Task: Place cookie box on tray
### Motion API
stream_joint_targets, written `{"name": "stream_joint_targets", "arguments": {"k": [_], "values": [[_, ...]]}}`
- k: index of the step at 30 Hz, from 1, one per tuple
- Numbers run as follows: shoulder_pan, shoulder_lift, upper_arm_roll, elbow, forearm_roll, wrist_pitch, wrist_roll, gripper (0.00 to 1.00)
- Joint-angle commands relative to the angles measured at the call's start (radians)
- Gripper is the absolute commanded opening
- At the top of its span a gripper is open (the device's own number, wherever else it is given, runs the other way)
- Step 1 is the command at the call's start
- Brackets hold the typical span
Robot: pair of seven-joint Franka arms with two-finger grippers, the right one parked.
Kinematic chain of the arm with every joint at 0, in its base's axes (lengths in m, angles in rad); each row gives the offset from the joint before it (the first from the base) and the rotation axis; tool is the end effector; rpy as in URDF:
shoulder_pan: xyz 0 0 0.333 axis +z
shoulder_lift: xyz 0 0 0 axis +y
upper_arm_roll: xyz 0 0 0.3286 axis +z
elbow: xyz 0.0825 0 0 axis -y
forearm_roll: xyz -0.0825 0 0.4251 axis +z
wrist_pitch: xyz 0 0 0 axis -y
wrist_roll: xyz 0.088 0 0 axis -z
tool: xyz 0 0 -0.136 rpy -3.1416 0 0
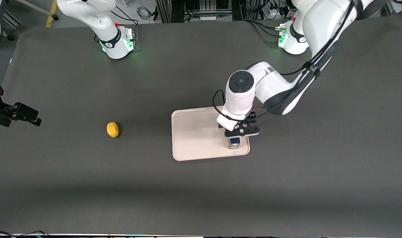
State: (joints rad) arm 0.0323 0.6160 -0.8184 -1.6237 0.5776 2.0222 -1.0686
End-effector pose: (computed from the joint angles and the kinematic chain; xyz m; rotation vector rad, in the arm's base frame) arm 0.5812 -0.4217 0.3124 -3.0895 -0.1801 -0.1029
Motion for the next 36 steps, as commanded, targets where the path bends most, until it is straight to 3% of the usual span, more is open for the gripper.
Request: {"name": "stream_joint_targets", "arguments": {"k": [1, 8, 18, 32, 36], "values": [[0.035, -0.128, 0.007, 0.053, -0.165, -0.108, 0.168, 1.00], [0.047, -0.239, 0.108, 0.171, -0.292, -0.311, 0.456, 1.00], [0.058, -0.416, 0.401, 0.245, -0.499, -0.490, 0.838, 1.00], [0.058, -0.510, 0.608, 0.209, -0.501, -0.543, 1.049, 1.00], [0.058, -0.567, 0.642, 0.110, -0.499, -0.470, 1.049, 1.00]]}}
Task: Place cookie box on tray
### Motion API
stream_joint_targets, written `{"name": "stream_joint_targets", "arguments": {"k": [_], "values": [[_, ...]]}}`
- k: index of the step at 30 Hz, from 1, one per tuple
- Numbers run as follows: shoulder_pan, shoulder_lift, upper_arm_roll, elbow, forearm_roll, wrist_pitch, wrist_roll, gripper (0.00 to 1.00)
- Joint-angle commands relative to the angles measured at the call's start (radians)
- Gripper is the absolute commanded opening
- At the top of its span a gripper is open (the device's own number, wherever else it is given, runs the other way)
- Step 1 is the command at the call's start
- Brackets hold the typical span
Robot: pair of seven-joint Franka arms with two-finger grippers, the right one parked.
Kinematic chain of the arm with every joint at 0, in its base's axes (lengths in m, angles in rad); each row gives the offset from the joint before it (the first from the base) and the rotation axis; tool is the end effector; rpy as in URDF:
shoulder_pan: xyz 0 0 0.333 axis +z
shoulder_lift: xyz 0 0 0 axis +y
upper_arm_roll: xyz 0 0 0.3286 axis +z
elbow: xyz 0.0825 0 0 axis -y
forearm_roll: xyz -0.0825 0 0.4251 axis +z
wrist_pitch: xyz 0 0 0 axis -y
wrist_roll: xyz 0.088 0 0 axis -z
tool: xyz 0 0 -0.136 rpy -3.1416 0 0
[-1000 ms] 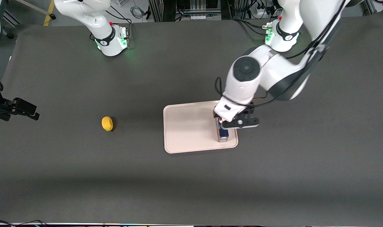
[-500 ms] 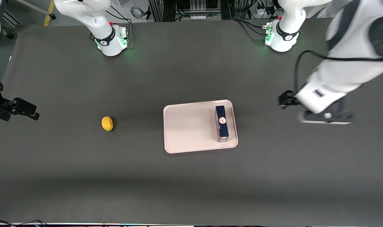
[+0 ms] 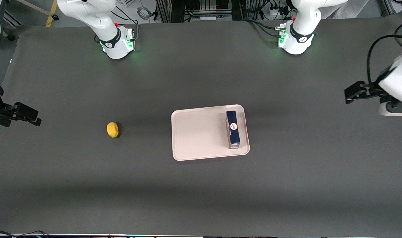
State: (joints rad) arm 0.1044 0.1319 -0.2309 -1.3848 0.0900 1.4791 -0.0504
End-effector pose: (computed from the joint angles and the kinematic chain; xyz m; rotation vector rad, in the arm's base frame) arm 0.6246 -0.0566 0.6163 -3.0771 0.1046 0.0445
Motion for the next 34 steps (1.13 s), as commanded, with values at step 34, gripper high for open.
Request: {"name": "stream_joint_targets", "arguments": {"k": [34], "values": [[-0.034, -0.218, 0.077, -0.269, -0.161, 0.076, -0.109, 1.00]]}}
